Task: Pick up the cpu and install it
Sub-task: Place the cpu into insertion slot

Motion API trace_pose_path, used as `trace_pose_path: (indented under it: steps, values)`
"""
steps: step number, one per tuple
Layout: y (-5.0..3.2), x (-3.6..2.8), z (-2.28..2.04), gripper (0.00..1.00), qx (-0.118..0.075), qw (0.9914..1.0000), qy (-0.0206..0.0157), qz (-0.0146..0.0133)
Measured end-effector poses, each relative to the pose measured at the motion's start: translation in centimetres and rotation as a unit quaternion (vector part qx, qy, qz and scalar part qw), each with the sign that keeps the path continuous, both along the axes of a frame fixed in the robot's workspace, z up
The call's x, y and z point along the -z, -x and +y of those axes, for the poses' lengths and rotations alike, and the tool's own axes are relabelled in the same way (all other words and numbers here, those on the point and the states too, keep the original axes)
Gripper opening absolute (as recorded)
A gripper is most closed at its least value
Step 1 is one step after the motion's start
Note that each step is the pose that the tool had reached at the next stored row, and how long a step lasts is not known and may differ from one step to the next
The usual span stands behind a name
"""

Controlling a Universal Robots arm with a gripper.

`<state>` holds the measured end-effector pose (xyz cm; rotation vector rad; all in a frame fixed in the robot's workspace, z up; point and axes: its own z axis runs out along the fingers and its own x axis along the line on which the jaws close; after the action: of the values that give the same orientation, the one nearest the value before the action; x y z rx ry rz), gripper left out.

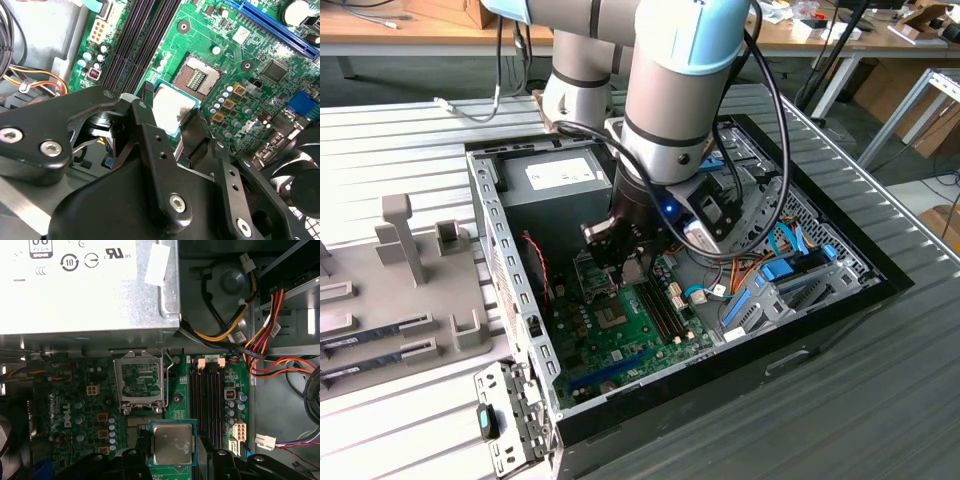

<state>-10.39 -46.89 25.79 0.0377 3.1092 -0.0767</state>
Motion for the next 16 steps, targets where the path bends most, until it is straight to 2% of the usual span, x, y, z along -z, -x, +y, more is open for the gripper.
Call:
trace_pose_path:
  steps: [16]
  values:
    - [0.0, 0.38, 0.0, 0.47, 0.0, 1.0, 0.0, 0.0]
